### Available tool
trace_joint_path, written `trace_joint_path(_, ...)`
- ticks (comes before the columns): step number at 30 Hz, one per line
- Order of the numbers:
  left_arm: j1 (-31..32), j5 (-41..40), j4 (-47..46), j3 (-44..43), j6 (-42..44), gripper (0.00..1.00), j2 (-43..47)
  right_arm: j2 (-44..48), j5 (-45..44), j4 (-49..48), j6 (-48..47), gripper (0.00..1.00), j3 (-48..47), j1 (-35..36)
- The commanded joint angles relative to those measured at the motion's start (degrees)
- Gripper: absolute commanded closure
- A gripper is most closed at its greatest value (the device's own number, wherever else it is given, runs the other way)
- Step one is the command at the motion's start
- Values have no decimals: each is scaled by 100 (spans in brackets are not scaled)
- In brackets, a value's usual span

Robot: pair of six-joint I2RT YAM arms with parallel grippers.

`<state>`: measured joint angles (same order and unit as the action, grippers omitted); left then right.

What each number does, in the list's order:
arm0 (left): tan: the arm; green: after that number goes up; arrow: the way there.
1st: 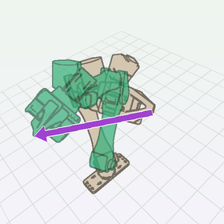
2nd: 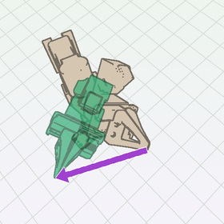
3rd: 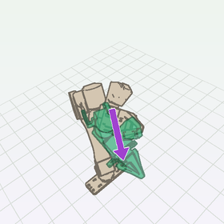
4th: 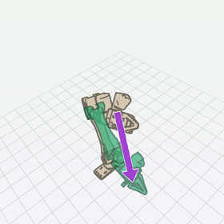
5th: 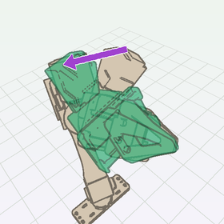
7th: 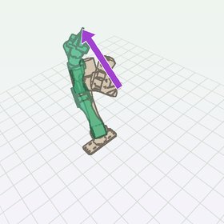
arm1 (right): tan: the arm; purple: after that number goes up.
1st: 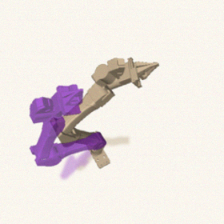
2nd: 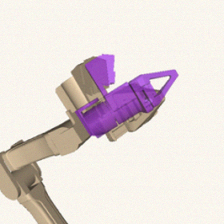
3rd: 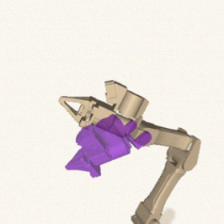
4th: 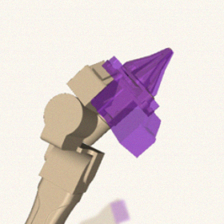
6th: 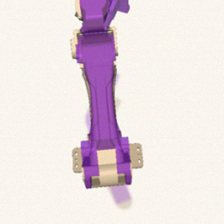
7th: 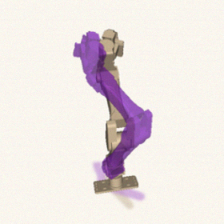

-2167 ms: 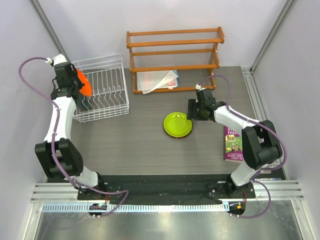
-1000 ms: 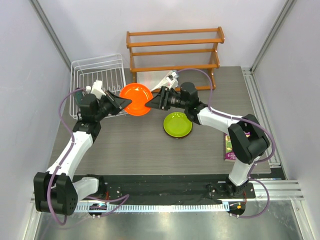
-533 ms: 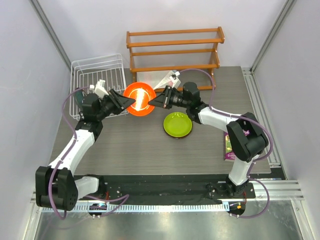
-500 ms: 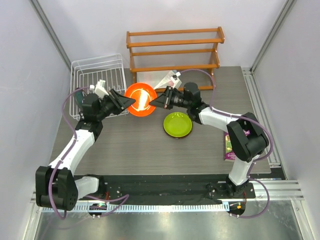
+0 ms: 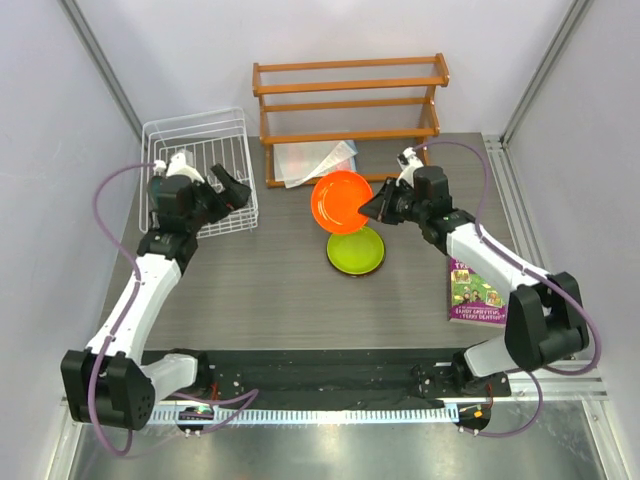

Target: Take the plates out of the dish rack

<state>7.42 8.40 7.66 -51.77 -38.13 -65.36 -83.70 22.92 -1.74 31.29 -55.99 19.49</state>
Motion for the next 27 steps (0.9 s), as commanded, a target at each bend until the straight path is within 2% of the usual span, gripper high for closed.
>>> trace_joint_path(1,-4,-2128,912,-702,938,1,156,372,-867,1289,-773,98,53,29)
trace_joint_path(5,-4,-3043,1202,-966,1158,1,-29,468,-1184,1650,-817,98,237,20)
trace_joint_path(8,-4,-3327,1264,-1055,1229,1,-169,425,-1211,1694,-835,98,334,11)
trace_joint_path(19,-13,-3099,1255,-1046,1044,0,-539,-85,-930,1580,-958,92,325,11)
trace_joint_path(22,-4,-3292,1238,-1028,1045,0,-609,-217,-702,1484,-958,81,299,11)
trace_joint_path(26,-109,-3503,1326,-1195,1009,0,-916,-340,-499,1404,-993,73,211,3)
trace_joint_path(27,-170,-3495,1334,-1213,1009,1,-960,-366,-412,1413,-1037,62,176,3)
